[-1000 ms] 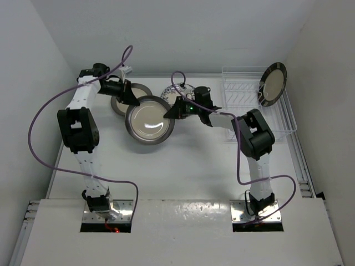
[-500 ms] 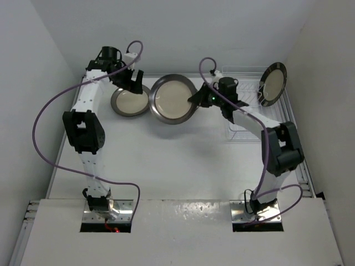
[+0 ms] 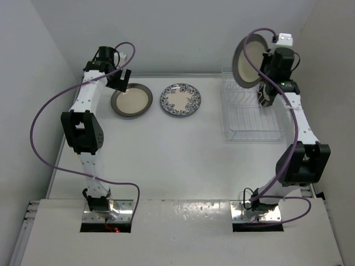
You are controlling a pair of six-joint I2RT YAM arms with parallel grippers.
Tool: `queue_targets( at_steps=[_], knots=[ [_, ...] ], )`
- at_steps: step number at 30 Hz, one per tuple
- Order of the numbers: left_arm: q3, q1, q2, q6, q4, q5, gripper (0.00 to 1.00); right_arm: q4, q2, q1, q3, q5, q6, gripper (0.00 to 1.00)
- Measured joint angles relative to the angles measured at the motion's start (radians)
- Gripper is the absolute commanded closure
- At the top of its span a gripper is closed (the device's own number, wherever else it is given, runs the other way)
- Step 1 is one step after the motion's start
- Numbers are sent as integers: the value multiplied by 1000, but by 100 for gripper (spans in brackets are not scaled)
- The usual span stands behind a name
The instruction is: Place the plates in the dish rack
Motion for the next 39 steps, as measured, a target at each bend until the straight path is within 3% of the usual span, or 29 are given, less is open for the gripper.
queue_targets(
  at_steps=[6,12,21,39],
  knots=[
    [-18,0,0,-1,2,-15,0,-42,18,-135,55,125,-117,100],
    [-28,0,0,0,3,-19,0,-42,84,-187,79,151,-179,100],
    [-41,-13,0,4,5,-33,0,-60,198,-192,81,135,-209,100],
    [-41,-34,0,22,6,-63,0,13,227,-143,19,194,-178,100]
  ],
)
